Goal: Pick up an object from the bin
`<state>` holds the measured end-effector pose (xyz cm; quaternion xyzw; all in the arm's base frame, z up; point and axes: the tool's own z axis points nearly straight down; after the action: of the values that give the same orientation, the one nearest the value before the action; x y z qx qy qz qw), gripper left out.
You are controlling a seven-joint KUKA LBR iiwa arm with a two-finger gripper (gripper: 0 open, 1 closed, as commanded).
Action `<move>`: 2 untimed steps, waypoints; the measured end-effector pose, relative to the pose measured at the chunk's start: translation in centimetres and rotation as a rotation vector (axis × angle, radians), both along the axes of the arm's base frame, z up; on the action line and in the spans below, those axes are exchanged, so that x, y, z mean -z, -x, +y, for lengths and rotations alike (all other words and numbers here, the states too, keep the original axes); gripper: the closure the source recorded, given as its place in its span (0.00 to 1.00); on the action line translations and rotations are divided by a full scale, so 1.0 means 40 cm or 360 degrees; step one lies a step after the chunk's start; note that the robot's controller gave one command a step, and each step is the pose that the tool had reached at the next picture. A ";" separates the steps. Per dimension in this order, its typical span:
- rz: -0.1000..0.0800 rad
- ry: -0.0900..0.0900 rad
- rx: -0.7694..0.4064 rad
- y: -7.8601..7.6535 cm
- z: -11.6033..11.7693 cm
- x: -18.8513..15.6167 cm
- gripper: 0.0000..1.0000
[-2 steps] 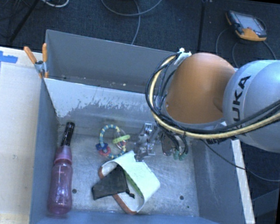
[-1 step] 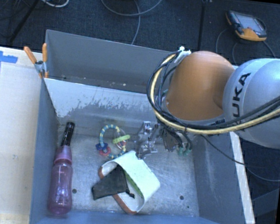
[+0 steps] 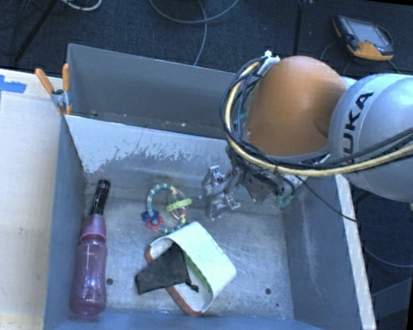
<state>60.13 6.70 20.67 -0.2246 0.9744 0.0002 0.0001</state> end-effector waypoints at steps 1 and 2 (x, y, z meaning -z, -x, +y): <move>-0.0003 -0.0001 -0.0121 -0.038 0.025 0.047 1.00; 0.0005 0.0000 0.0056 -0.010 0.038 0.048 1.00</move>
Offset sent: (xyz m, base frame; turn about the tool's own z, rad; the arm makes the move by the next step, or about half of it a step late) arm -0.0051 0.0199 -0.0102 0.1471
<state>60.52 8.22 18.74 -0.2073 0.9783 0.0004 -0.0013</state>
